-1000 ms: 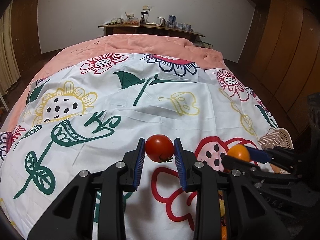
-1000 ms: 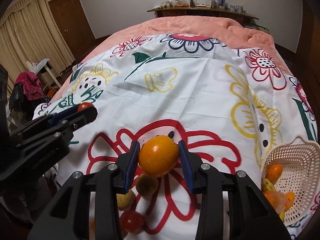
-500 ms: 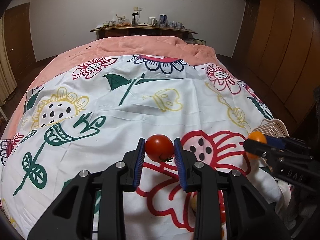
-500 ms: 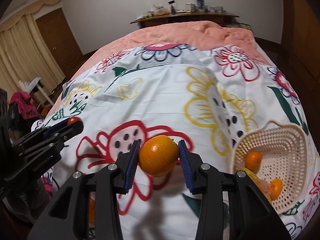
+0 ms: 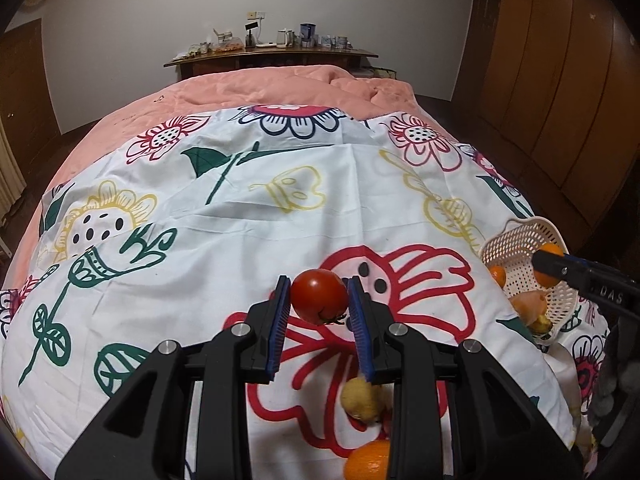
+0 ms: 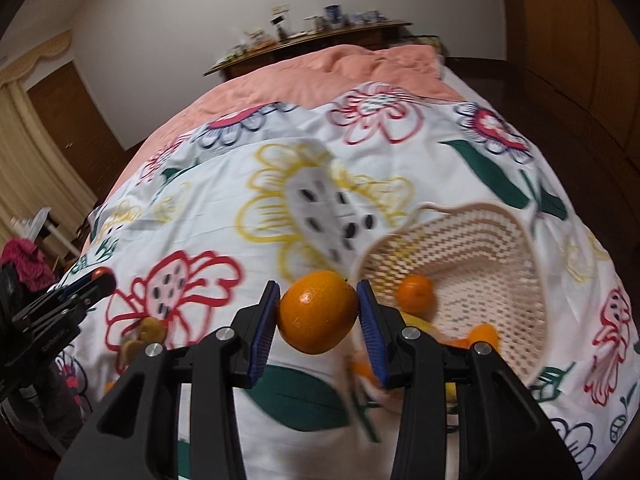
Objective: Organize fruits
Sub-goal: 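Carry the orange into the basket and open the right gripper, then lower the red tomato into the basket and open the left gripper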
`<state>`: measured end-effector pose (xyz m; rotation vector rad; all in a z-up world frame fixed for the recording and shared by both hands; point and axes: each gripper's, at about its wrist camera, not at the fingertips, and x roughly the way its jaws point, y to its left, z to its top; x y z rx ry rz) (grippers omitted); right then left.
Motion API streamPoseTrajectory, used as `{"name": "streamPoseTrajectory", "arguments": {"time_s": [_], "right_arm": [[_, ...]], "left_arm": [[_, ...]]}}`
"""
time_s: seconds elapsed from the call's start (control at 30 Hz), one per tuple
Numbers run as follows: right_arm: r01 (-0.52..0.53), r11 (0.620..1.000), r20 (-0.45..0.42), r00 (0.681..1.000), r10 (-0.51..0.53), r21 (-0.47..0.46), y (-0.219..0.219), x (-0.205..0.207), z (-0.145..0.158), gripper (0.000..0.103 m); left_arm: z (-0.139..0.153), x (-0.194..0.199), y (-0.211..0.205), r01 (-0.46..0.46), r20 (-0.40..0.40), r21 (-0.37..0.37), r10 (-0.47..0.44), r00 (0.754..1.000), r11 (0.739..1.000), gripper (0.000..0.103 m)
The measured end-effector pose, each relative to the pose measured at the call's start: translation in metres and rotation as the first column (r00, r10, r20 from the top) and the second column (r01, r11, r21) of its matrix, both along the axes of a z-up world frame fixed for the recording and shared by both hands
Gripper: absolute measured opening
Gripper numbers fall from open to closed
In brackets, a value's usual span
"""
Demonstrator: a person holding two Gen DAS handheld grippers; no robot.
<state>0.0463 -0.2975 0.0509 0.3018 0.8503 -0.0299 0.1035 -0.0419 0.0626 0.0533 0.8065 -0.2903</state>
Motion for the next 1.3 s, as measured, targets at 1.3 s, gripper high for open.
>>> {"name": "streamPoseTrajectory", "arguments": {"time_s": [1.3], "right_arm": [[0.235,0.969,0.047,0.970,-0.239,0.073,-0.111,-0.049,-0.035,0.048]], "left_arm": [[0.001,-0.009,-0.145,0.276,-0.073,0.016,-0.274,0.959,0.961,0.030]]}}
